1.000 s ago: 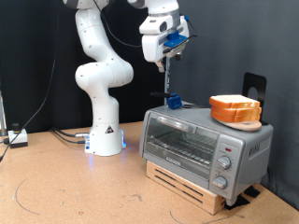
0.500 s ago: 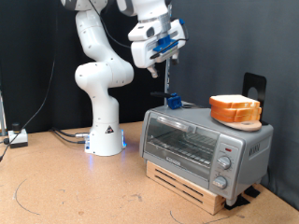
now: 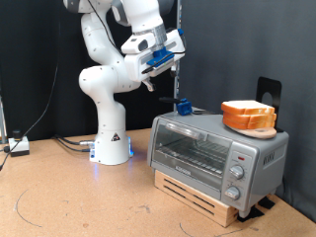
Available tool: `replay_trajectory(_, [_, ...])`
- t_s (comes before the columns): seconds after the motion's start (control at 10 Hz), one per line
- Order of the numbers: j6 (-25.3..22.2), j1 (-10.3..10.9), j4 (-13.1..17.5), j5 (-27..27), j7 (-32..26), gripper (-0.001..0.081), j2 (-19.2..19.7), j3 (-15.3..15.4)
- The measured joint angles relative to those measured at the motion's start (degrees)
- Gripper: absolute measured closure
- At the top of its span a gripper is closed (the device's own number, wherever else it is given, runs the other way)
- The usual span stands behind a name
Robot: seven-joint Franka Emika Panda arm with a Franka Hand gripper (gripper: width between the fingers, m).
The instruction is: Make a piece of toast with the oven
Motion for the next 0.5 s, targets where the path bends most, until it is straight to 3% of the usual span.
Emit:
replay_trajectory(0.1, [0.23,0.12,-0.75,0.69,-2.09,-0.0001,0.14,-0.80])
replay_trajectory(0.4, [8.47,-0.51,-5.82,0.57,-3.97,-0.0001,2.32,-1.90])
replay_trajectory(0.5, [9.65,-0.74,-6.08,0.55,-4.02,-0.0001,3.65,-1.96])
